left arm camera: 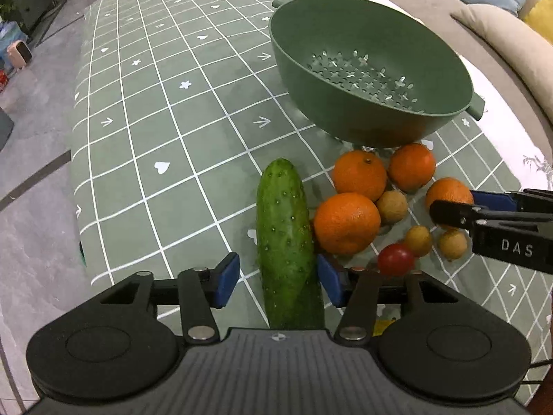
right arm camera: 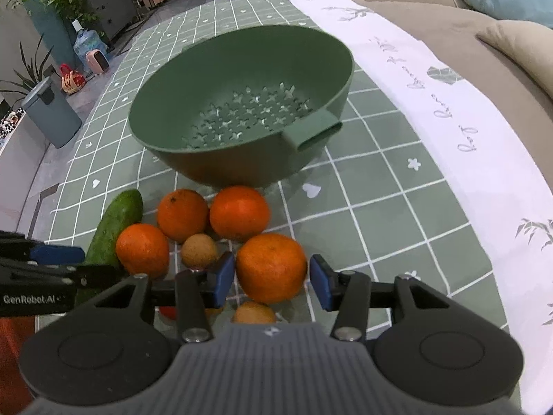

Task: Organize fruits
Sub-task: 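Grasp the cucumber with the left tool while the right tool grasps a tangerine, then carry cucumber and tangerine into the green colander and open both tools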

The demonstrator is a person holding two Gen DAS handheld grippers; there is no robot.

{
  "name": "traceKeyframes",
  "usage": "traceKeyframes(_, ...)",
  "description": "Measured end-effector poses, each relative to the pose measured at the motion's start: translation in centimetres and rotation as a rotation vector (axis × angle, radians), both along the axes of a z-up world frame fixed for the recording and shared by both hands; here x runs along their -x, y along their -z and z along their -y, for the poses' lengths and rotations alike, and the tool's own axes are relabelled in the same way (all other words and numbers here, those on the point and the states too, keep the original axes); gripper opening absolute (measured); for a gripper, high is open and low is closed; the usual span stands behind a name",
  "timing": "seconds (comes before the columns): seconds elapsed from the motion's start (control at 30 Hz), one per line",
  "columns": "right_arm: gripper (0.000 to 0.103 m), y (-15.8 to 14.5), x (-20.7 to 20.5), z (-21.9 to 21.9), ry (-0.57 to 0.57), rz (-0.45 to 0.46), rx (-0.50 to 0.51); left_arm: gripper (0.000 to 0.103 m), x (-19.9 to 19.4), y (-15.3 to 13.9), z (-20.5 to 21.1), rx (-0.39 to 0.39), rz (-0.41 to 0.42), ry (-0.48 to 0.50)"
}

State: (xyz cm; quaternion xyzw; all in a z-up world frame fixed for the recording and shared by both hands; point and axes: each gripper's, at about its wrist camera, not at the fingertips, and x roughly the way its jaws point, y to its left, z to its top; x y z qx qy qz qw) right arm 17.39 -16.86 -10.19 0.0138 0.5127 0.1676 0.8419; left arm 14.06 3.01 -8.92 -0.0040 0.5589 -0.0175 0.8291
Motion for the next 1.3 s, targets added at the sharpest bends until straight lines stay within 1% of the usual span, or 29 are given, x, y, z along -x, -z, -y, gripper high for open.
traceKeyframes(0.1, 0.044, 0.2, 0.2, -0.3, -0.008, -0.003, 0.010, 0.065, -0.6, 0.4, 0.8, -0.030, 0.001, 0.011)
traceKeyframes(0.17, 0.044, 0.2, 0.1, -0.4, -0.009, -0.003, 0.014, 0.062, -0.8, 0.5, 1.0, -0.032, 0.006, 0.007)
traceKeyframes(0.23, 0.043, 0.2, 0.0, -0.3, -0.009, -0.008, 0.010, 0.047, -0.8, 0.5, 0.9, 0.002, 0.007, 0.003)
traceKeyframes(0.5, 0.041, -0.3, 0.0, -0.9, -0.035, -0.001, 0.026, 0.045, 0.0, 0.0, -0.2, 0.062, 0.034, -0.051)
traceKeyframes(0.77, 0.041, -2.5, 0.7, -1.2, -0.076, 0.055, 0.030, 0.044, 0.9, -2.8, -1.1, 0.107, 0.093, -0.070)
traceKeyframes(0.93, 0.041, -4.1, 1.1, -1.4, -0.123, 0.087, 0.023, 0.043, 1.1, -4.3, -1.4, 0.164, 0.112, -0.086)
traceKeyframes(1.07, 0.041, -5.8, 1.4, -1.5, -0.153, 0.112, 0.006, 0.043, 1.5, -6.0, -1.5, 0.196, 0.144, -0.098)
traceKeyframes(1.17, 0.041, -7.4, 1.6, -1.5, -0.178, 0.134, -0.013, 0.043, 1.8, -7.7, -1.7, 0.232, 0.179, -0.097)
traceKeyframes(1.3, 0.041, -9.7, 1.5, -1.4, -0.211, 0.184, -0.020, 0.043, 1.3, -10.6, -1.2, 0.233, 0.255, -0.071)
